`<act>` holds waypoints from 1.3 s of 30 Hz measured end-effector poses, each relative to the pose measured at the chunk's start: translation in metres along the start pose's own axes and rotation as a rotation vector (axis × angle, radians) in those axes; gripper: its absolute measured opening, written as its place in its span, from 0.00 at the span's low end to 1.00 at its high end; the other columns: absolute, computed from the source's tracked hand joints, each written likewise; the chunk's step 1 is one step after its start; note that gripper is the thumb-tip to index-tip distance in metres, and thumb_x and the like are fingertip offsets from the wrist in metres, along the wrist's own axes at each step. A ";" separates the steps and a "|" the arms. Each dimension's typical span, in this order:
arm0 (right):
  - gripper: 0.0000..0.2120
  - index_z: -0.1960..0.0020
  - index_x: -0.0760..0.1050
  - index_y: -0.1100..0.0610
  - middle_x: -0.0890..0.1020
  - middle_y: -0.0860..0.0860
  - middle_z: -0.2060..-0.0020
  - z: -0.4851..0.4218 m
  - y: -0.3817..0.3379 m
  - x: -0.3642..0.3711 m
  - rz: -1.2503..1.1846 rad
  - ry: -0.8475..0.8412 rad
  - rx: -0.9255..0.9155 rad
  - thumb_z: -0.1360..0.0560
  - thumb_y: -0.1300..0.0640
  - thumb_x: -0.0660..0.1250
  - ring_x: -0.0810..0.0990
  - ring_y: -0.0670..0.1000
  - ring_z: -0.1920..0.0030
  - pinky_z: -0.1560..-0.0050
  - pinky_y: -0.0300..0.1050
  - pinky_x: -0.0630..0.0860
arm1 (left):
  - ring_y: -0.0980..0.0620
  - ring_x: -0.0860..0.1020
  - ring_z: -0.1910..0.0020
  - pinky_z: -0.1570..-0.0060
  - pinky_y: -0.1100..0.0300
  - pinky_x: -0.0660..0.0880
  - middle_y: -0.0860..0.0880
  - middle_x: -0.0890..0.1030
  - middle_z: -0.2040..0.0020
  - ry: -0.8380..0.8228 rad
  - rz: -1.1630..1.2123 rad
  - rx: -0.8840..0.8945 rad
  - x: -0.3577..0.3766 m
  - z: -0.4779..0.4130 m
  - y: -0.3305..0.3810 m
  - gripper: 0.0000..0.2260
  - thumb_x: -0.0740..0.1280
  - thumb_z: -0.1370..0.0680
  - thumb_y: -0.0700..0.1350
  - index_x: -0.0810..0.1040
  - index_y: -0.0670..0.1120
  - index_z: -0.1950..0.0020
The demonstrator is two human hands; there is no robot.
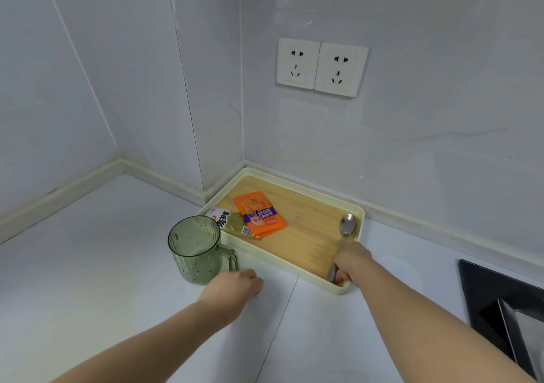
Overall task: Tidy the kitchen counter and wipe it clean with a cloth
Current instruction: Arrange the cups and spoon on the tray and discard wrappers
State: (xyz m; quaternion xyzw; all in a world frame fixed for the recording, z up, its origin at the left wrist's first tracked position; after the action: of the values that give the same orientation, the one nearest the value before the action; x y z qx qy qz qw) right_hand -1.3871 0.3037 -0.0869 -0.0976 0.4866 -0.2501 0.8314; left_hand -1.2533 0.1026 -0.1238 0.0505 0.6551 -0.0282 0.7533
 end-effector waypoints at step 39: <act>0.12 0.41 0.72 0.57 0.77 0.54 0.40 0.098 -0.037 0.099 0.383 -0.171 -0.390 0.24 0.61 0.61 0.77 0.57 0.40 0.53 0.42 0.69 | 0.47 0.74 0.40 0.49 0.58 0.71 0.49 0.75 0.38 0.023 0.347 -0.567 -0.014 0.034 0.001 0.17 0.55 0.22 0.37 0.74 0.50 0.38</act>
State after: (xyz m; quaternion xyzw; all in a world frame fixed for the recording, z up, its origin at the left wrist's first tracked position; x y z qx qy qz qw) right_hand -1.2754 0.2134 -0.0978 -0.1830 0.4631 0.0189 0.8670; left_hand -1.2218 0.0996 -0.1050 -0.0501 0.6268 0.2848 0.7236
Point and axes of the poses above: each hand's wrist, its own z-axis away from the middle knuckle, its own x-axis out of the palm, y = z × x, the point moved 3 cm from there along -z, towards the middle knuckle
